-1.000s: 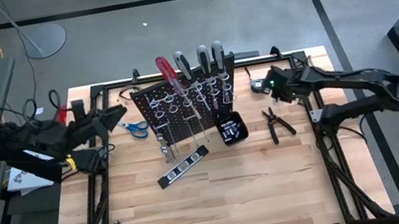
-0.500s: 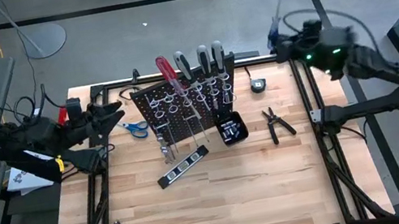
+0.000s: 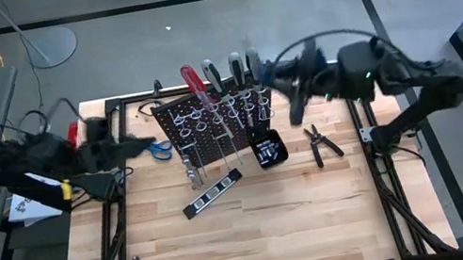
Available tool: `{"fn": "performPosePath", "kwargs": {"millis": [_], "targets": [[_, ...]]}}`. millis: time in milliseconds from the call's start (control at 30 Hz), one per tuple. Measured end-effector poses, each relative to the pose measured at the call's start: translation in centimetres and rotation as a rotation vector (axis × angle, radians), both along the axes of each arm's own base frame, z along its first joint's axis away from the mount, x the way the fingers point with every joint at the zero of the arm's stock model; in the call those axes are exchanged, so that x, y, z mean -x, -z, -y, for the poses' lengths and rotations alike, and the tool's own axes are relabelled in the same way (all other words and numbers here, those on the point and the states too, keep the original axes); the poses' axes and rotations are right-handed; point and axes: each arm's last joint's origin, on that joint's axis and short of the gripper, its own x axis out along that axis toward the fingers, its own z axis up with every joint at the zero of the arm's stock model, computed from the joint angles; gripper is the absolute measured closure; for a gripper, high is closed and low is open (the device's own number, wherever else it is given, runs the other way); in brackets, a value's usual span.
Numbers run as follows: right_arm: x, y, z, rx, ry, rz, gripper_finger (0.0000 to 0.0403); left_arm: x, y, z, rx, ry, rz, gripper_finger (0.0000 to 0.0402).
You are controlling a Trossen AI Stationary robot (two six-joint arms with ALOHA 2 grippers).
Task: Hang tools onto peg board
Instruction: Hang the blue transparent screwdriver on the pegboard
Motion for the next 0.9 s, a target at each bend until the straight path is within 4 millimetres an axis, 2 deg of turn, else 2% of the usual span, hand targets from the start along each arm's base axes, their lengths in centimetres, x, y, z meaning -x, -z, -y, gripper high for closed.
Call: {"fn": "performPosePath", "kwargs": {"millis": [133, 233, 367, 500, 700, 900], "targets": [[-2.0, 0.1, -3.6, 0.184, -0.129, -0.189, 0.0342, -3.6, 0.8, 2.1, 0.222, 0.117, -0.035, 0.0080], [-2.8, 0.1, -6.6, 0.373, -0.179, -0.299, 0.0342, -6.1, 1.5, 4.3, 0.369, 0.203, -0.025, 0.0080], [-2.6, -1.0, -9.8, 0.696, -0.232, -0.351, 0.0342, -8.5, 1.5, 6.9, 0.586, 0.291, 0.112, 0.0080], [-3.3, -0.6, -12.6, 1.001, -0.313, -0.430, 0.0342, -10.3, 1.4, 8.4, 0.692, 0.329, 0.228, 0.0080], [-5.7, 0.7, -14.9, 1.241, -0.334, -0.506, 0.0342, -12.6, 1.4, 9.4, 0.732, 0.412, 0.201, 0.0080], [-8.7, 2.9, -15.7, 1.331, -0.346, -0.570, 0.0342, -13.9, 2.1, 9.3, 0.690, 0.457, 0.165, 0.0080]]}}
